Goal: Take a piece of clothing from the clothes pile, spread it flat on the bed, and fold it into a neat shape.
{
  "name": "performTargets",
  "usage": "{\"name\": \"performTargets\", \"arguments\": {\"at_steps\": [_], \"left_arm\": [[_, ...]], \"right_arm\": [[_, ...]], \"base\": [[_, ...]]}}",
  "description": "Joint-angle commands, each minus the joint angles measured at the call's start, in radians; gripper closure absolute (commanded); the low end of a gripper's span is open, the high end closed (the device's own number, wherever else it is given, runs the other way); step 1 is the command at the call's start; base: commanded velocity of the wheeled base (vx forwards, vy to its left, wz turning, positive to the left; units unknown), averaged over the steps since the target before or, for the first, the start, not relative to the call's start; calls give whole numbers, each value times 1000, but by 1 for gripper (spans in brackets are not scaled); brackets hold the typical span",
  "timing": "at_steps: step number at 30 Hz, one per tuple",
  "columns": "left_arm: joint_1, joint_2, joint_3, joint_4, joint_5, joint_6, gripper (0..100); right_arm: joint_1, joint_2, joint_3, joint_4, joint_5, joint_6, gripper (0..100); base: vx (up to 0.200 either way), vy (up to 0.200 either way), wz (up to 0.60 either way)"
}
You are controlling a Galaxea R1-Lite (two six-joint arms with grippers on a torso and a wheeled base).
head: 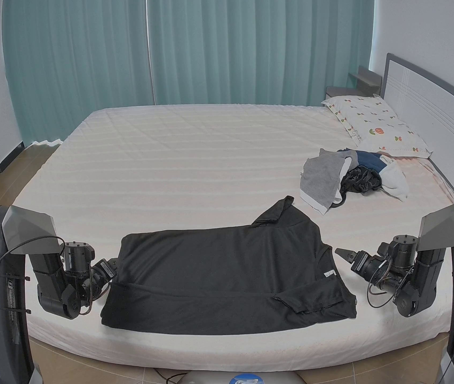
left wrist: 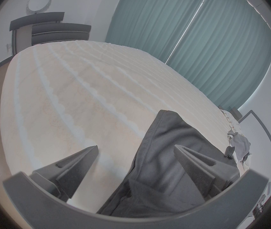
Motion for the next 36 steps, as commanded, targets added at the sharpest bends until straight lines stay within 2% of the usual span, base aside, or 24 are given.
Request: {"name": "performTargets", "arguments": {"at_steps": [1, 15, 21, 26, 29, 30, 36], "left_arm": [[-2, -4, 0, -1, -4, 6, 0], [-2, -12, -50, 0, -7, -19, 0], [-2, -28, -105, 30, -7, -46, 0], [-5, -30, -266, 174, -5, -45, 0], [-5, -24, -368, 260, -7, -43, 0], [-5, -13, -440, 329, -12, -45, 0], [-5, 91, -678, 520, -81, -43, 0]], "right_arm": [[5, 26, -2, -7, 3, 0, 0], [-2, 69, -42, -7, 11, 9, 0], [-2, 74, -57, -7, 11, 94, 0], [-2, 72, -70, -9, 9, 184, 0], [-2, 72, -70, -9, 9, 190, 0], [-2, 76, -68, -9, 8, 189, 0], [4, 77, -68, -9, 6, 186, 0]], "base": [[0, 0, 0], [0, 0, 0], [0, 0, 0], [0, 0, 0], [0, 0, 0], [0, 0, 0], [0, 0, 0]]}}
